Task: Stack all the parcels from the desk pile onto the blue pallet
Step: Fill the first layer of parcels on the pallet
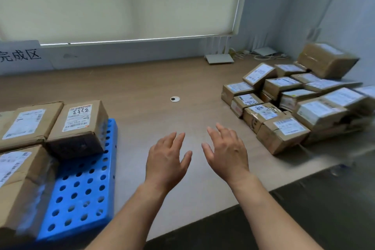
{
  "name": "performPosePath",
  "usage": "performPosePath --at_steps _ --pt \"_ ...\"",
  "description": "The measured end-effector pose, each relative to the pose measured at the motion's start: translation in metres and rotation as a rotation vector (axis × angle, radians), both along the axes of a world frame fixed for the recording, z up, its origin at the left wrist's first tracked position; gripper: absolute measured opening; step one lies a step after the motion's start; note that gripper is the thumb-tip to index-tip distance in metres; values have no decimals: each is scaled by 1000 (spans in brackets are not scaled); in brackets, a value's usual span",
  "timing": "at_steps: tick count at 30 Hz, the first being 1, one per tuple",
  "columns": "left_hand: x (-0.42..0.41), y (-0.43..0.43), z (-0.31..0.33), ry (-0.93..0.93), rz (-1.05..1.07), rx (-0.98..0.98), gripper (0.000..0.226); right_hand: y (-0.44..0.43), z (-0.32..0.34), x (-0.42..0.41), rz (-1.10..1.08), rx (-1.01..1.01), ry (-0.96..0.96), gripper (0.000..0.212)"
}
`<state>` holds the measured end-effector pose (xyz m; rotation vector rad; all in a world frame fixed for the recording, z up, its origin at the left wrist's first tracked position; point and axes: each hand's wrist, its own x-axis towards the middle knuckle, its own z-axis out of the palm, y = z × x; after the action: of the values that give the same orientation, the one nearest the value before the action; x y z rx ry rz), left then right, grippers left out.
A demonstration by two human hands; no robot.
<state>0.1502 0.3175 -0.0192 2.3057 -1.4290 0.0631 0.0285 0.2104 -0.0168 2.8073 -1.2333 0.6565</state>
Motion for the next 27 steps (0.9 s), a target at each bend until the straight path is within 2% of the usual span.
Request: performPosePath --at_steps 6,14,19,27 --pt "-68 -53 -4 -71 -48 95 70 -37 1 -77 -98 -15 -37 54" --pt "-143 -118 -14 -64 -151 127 71 -91 -8 -158 -232 -40 -85 56" --pt "-155 -153 -12 -75 -180 142 71 -121 -17 -174 -271 -59 -123 53" --pt "-166 -263 -23 -57 -246 94 72 -215 -18 -192 -324 -36 -85 52"
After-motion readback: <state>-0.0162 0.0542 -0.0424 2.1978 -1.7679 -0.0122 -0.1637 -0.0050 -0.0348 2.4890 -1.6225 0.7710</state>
